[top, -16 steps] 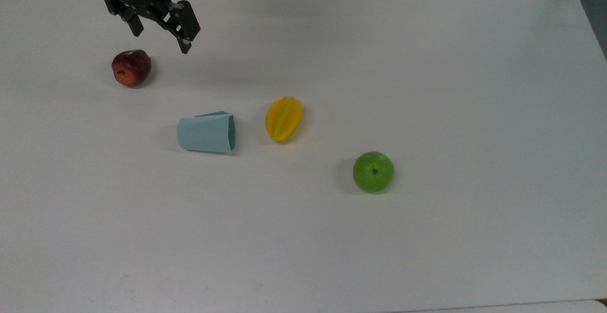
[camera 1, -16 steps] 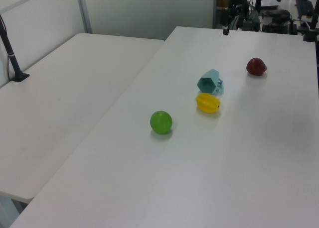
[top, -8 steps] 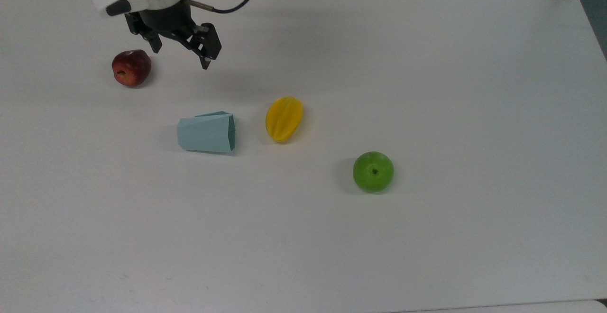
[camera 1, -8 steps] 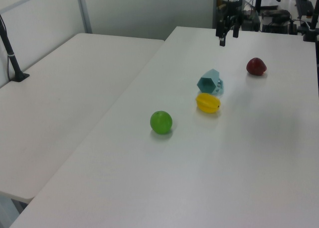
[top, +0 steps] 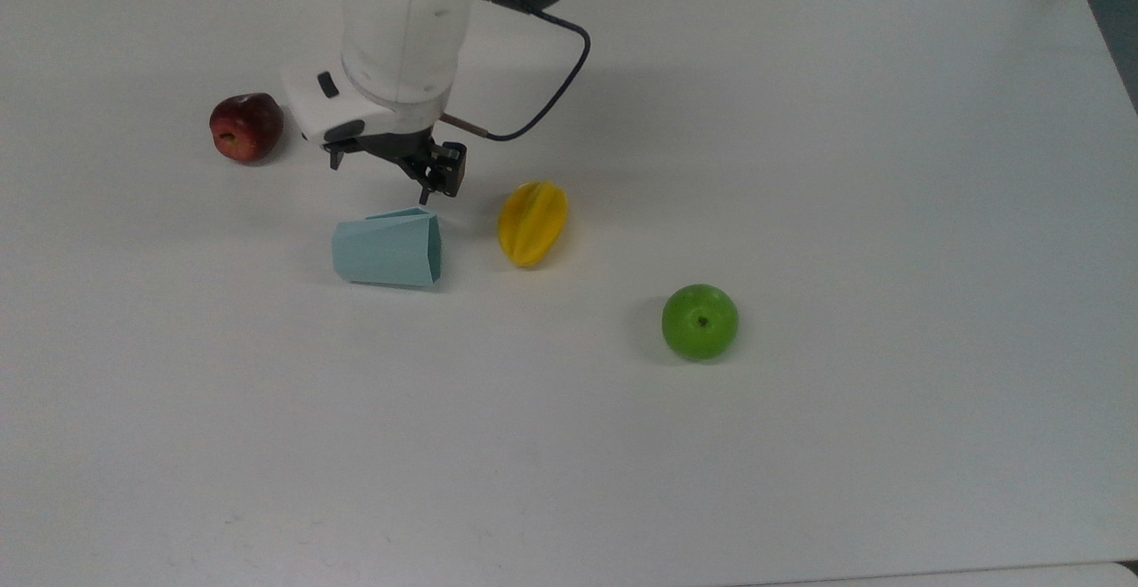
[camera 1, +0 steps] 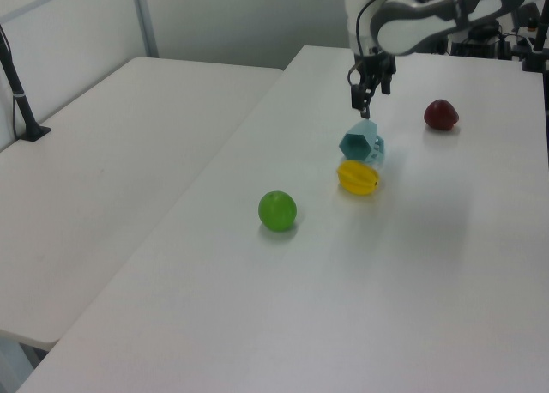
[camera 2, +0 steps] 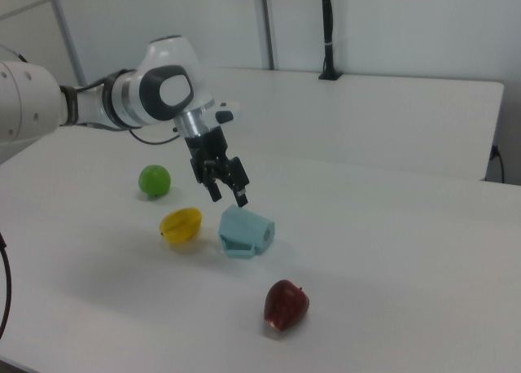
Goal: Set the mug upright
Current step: 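Lower the gripper and grasp the mug's rim edge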
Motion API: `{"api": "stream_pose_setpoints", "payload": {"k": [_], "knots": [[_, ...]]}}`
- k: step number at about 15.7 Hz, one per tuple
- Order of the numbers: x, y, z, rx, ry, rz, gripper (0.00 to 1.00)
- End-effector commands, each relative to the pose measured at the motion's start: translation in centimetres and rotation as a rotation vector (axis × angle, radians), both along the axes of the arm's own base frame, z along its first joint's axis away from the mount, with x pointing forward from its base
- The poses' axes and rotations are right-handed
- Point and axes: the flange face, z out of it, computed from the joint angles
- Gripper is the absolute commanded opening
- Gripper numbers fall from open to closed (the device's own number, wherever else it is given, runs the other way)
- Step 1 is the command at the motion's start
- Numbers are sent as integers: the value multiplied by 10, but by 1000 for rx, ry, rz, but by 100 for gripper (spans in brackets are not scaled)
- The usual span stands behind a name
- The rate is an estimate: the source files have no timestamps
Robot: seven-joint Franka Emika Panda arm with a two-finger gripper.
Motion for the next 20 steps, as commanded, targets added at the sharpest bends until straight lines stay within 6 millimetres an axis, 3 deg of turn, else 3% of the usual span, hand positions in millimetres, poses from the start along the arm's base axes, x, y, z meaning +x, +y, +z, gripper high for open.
{"api": "stream_pose_setpoints", "payload": {"k": [1, 5, 13, 16, 20], "knots": [[9, 12, -22, -46, -5, 19, 100], [14, 30, -46, -83, 3, 56, 100], [20, 30, -64, -233, 2, 138, 99], [19, 29, -70, -270, 16, 160, 80], [17, 31, -74, -271, 27, 172, 24]]}}
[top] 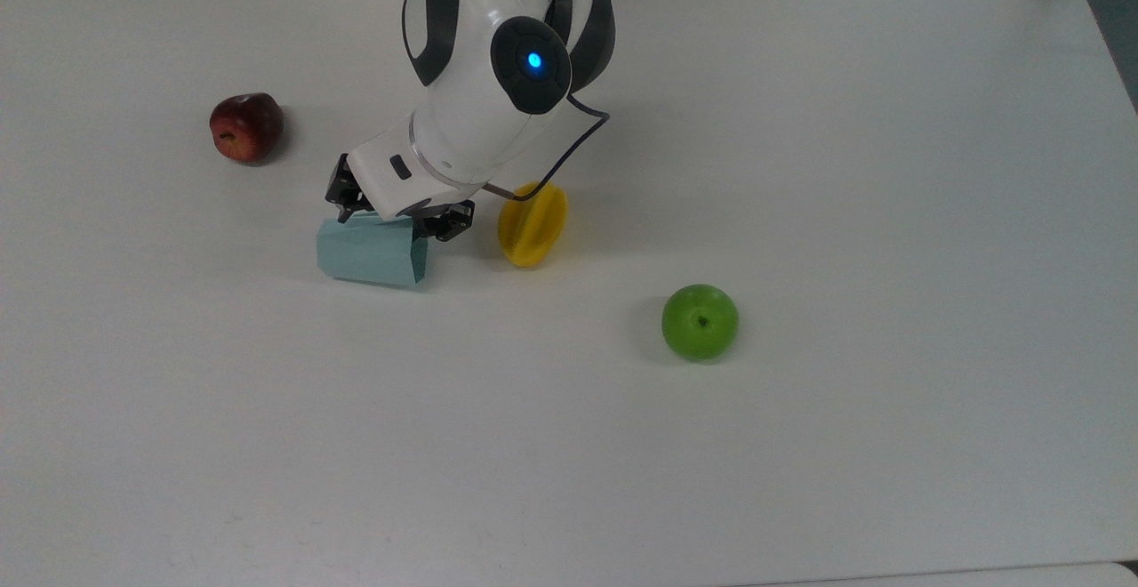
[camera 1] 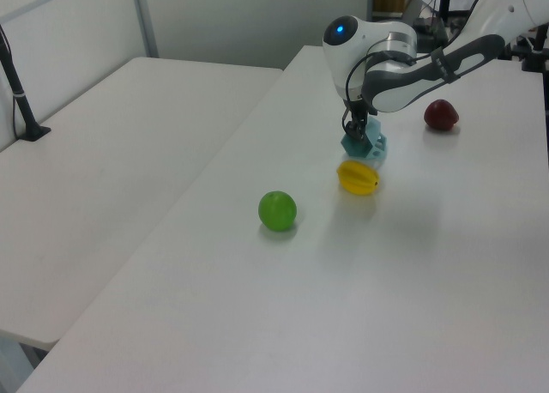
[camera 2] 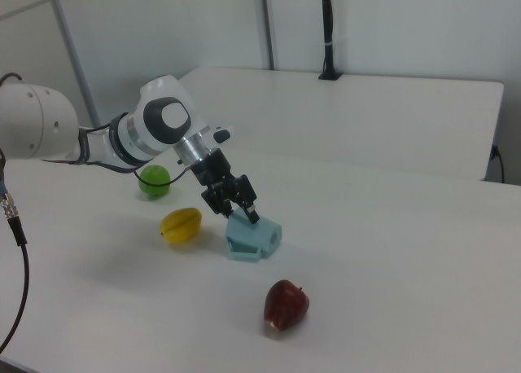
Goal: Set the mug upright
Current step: 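Rotate the held mug upward so its base rests on the table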
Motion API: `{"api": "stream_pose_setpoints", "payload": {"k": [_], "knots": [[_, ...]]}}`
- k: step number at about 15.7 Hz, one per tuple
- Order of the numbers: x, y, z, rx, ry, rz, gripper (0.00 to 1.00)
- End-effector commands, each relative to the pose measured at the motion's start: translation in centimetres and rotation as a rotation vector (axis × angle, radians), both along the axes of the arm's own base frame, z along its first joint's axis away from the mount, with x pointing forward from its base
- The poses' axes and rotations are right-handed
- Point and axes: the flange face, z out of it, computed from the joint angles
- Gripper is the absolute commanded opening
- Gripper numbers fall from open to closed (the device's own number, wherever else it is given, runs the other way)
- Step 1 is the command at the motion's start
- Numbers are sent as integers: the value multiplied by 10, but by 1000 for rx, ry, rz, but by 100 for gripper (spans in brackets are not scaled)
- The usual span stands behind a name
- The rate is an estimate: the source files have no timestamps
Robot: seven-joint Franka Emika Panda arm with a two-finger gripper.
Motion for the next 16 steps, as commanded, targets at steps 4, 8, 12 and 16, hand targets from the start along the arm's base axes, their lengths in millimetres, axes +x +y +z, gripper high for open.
{"api": "stream_pose_setpoints", "payload": {"k": [4, 8, 12, 16], "knots": [[1, 5, 11, 9, -39, 2, 0], [-3, -19, 54, 120, -99, -68, 0], [-7, -40, 81, 317, -97, -62, 0], [-6, -41, 66, 428, -95, -105, 0]]}}
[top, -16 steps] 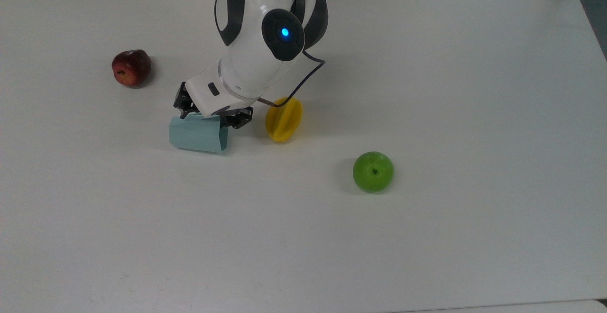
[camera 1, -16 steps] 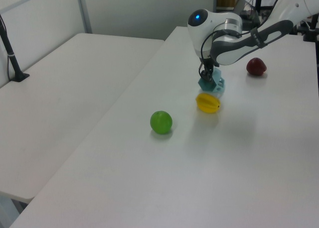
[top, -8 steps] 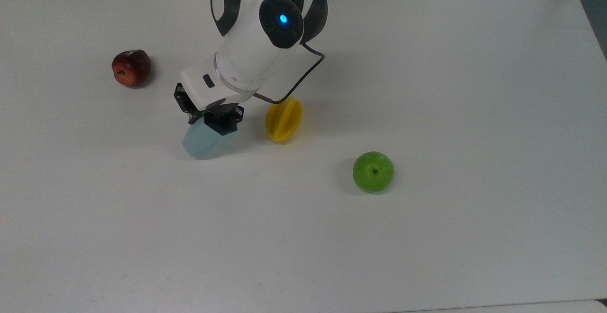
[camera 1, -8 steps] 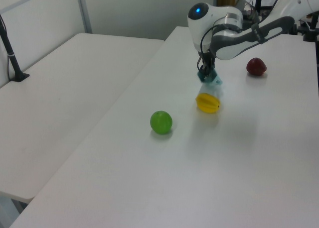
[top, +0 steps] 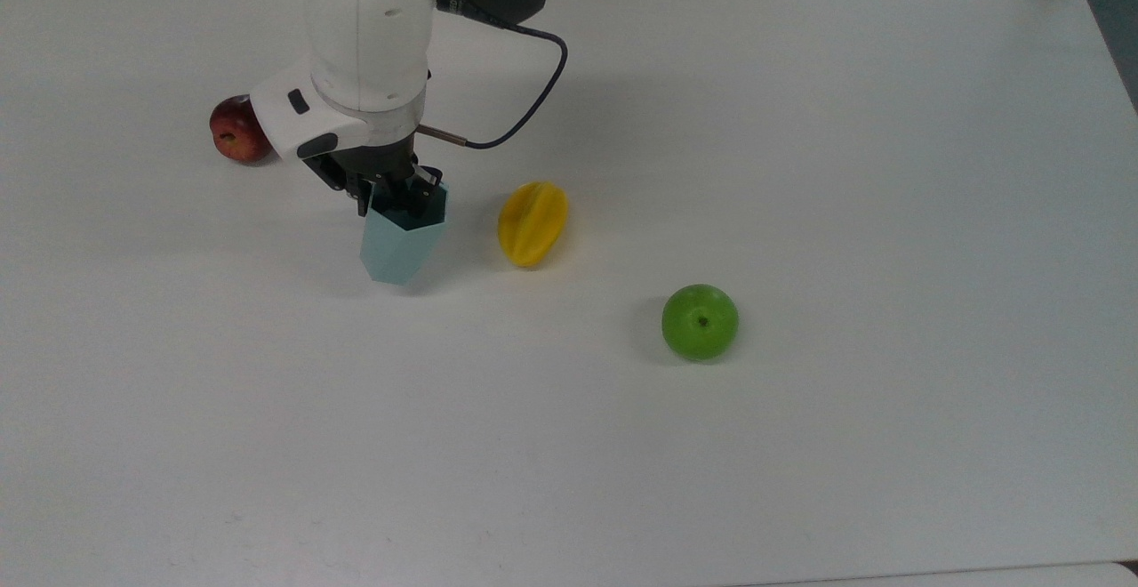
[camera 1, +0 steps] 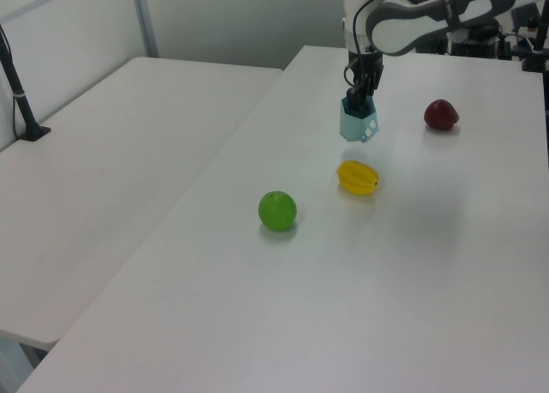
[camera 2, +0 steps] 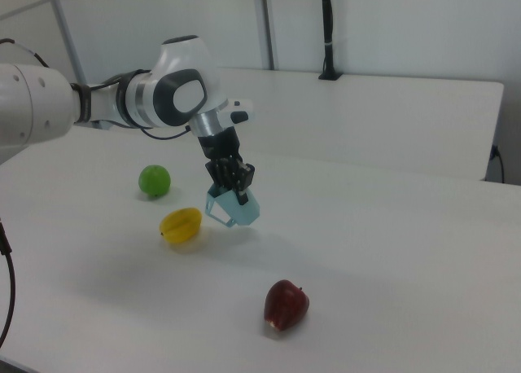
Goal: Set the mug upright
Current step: 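Hold the upright mug steady on the table with the gripper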
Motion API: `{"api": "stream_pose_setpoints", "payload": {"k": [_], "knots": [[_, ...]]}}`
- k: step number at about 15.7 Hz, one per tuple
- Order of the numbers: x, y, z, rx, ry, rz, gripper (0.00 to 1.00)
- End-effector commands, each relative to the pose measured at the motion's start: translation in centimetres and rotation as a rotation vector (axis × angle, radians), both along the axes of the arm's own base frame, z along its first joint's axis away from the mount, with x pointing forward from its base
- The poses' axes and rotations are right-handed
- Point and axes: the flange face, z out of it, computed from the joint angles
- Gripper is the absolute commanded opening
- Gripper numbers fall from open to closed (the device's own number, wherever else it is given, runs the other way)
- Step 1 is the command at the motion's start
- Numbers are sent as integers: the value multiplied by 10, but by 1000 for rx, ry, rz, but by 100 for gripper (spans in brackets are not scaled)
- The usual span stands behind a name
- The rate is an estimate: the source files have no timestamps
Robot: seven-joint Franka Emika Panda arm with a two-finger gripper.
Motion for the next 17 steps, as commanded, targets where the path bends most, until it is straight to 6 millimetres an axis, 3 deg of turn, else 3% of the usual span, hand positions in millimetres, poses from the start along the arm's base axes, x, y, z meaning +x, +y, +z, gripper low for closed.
{"api": "stream_pose_setpoints", "payload": {"k": [1, 7, 9, 10, 12, 13, 17], "knots": [[-2, 6, -21, 89, 10, -10, 0], [-1, 3, -31, 130, 17, -19, 0], [-1, 2, -33, 128, 21, -15, 7], [-1, 2, -33, 128, 22, -3, 24], [-2, 5, -32, 119, 33, 38, 85], [-2, 5, -32, 116, 35, 38, 100], [-2, 0, -19, 117, 17, 36, 100]]}}
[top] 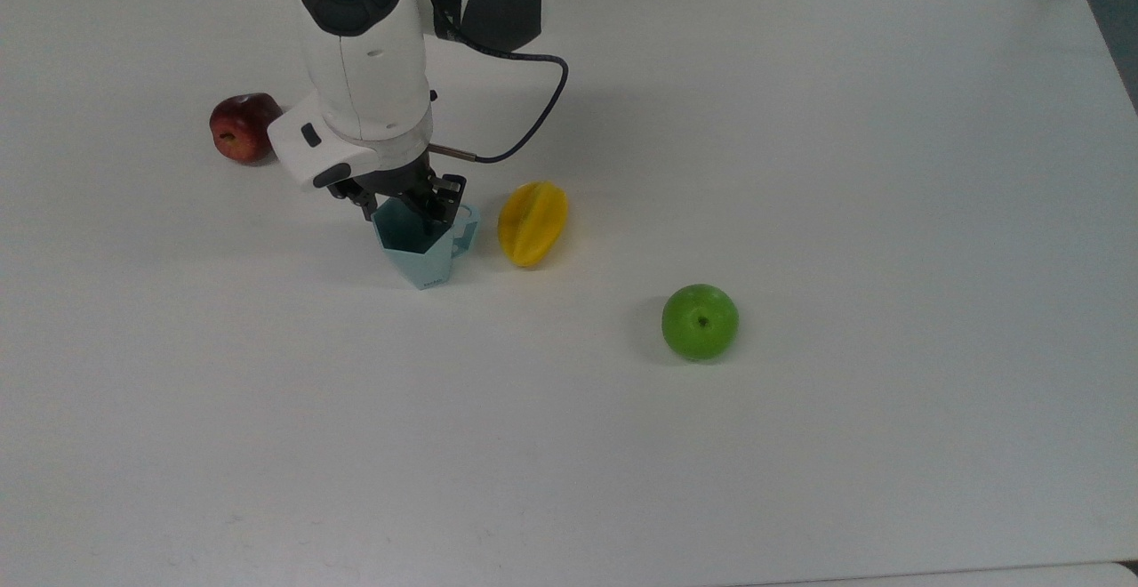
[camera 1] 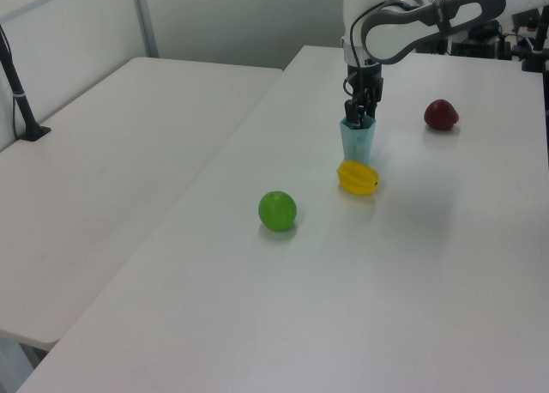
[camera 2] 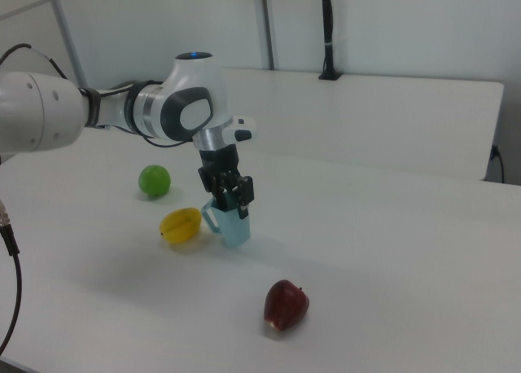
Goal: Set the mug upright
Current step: 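Hold the upright mug steady on the table with the gripper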
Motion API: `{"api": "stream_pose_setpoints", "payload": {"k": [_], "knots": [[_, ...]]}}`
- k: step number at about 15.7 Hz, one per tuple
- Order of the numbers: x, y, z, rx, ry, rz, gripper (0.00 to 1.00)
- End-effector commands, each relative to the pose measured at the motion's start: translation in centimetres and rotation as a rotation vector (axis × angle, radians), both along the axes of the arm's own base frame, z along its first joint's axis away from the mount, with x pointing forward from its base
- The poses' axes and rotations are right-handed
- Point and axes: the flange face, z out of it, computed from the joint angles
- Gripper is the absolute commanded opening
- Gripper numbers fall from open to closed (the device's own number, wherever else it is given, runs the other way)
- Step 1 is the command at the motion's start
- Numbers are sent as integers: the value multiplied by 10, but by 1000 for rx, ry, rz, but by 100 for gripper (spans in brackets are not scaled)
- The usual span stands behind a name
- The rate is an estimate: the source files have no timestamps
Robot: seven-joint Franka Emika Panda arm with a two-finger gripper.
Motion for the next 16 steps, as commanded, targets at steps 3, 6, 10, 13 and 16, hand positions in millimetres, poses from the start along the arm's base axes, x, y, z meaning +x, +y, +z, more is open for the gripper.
{"api": "stream_pose_setpoints", "payload": {"k": [3, 6, 10, 13, 16], "knots": [[-9, -17, 52, 20, -84, 1, 100], [-28, -42, 93, 46, -79, -40, 100], [-55, -69, 136, 76, -60, -84, 100], [-65, -80, 152, 87, -67, -103, 100], [-69, -86, 159, 92, -77, -123, 100]]}}
